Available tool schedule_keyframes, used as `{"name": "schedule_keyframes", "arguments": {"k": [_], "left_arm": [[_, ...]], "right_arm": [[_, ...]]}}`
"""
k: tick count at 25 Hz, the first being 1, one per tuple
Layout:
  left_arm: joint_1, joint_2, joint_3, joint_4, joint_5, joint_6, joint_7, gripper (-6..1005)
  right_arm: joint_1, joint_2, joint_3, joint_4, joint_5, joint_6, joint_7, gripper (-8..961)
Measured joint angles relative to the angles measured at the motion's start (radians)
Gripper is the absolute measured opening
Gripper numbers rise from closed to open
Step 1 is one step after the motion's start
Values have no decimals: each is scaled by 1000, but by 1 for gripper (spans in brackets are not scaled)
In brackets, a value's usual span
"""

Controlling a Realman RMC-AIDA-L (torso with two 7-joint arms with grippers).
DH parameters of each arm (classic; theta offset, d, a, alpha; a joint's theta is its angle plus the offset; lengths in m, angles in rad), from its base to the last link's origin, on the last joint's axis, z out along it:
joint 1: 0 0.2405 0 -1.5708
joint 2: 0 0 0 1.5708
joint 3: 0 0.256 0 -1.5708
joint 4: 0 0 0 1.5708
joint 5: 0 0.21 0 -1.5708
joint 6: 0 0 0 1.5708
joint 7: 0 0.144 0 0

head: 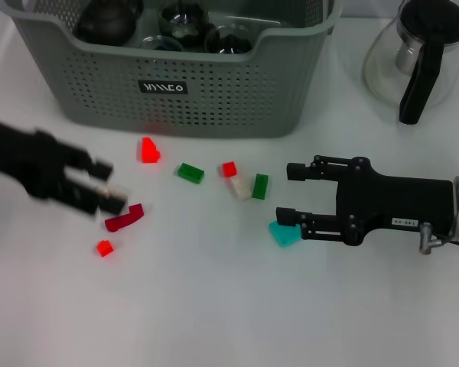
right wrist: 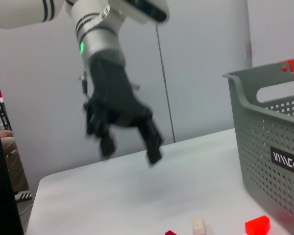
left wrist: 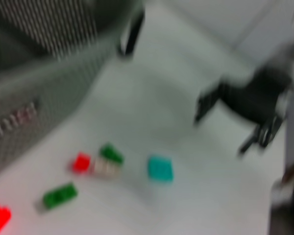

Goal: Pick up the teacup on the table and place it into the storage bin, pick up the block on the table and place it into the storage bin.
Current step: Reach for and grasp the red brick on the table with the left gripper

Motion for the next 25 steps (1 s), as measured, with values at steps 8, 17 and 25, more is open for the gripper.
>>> {"name": "schedule_keyframes", "arguments": {"k": [8, 17, 25], "left_arm": [[60, -200, 169, 301, 298, -119, 52, 811], [100, -201, 452, 296, 384, -324, -90, 555], [93, -202, 576, 277, 474, -427, -167, 508]], "right_arm": [[0, -2, 1, 0, 0, 0, 8, 745], [-7, -3, 1, 0, 0, 10, 9, 745], [-7, -3, 1, 0, 0, 11, 9, 746]]}}
